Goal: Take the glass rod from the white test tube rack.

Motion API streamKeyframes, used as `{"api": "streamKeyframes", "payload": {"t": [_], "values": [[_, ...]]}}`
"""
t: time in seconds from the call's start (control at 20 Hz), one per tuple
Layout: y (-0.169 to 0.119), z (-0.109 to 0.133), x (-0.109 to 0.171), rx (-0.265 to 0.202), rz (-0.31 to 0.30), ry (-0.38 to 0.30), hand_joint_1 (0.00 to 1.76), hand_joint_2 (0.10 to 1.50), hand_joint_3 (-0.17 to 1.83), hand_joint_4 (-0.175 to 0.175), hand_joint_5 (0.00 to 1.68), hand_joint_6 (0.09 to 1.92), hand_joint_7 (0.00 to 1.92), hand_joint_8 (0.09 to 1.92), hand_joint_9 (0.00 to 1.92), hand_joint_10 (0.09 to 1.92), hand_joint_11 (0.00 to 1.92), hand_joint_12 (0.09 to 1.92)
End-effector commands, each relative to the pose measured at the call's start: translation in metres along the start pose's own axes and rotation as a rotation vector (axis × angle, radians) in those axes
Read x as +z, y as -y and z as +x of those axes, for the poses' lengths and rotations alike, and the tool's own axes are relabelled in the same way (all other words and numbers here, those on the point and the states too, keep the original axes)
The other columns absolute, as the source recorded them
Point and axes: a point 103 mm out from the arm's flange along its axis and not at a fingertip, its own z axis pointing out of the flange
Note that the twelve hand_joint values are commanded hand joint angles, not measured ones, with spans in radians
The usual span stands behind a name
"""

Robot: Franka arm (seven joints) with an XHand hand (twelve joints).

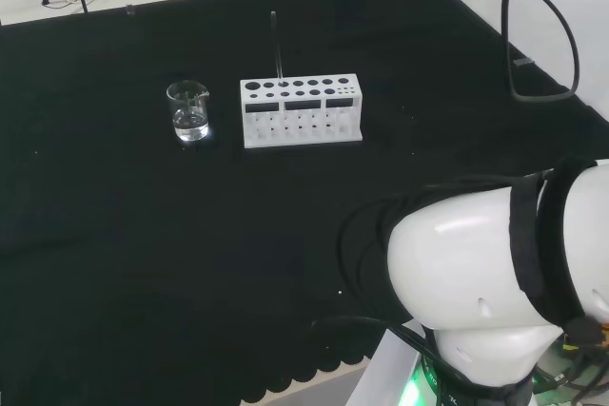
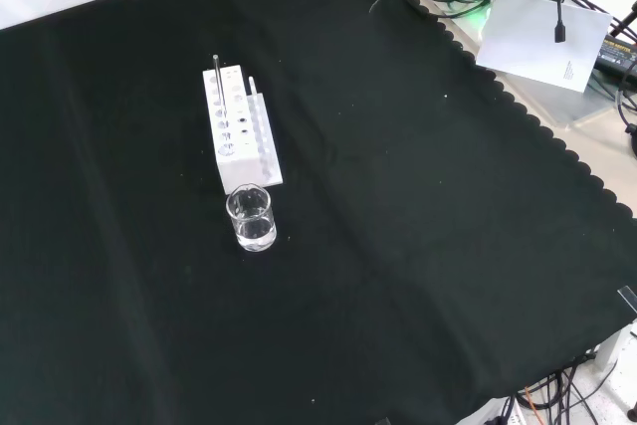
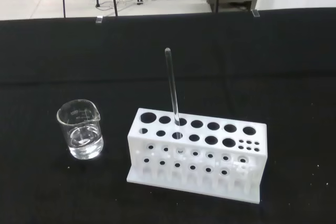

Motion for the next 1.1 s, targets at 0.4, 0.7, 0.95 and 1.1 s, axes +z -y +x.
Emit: {"api": "streamKeyframes", "payload": {"t": [0.4,0.7,0.95,1.1], "values": [[-0.046,0.005,-0.01,-0.087,-0.048,0.027,0.73,1.18,-0.17,-0.127,0.0,0.09,0.0,0.41,0.0,0.73,0.0,1.27],[-0.07,-0.004,-0.001,-0.09,-0.054,0.033,0.72,1.19,-0.17,-0.126,0.0,0.09,0.0,0.5,0.01,0.8,0.0,1.32],[-0.097,-0.007,0.008,-0.103,-0.044,0.047,0.71,1.19,-0.17,-0.131,0.01,0.09,0.0,0.59,0.01,0.84,0.0,1.33],[-0.115,-0.007,0.018,-0.111,-0.034,0.057,0.71,1.19,-0.17,-0.135,0.01,0.09,0.0,0.63,0.02,0.84,0.0,1.33]]}}
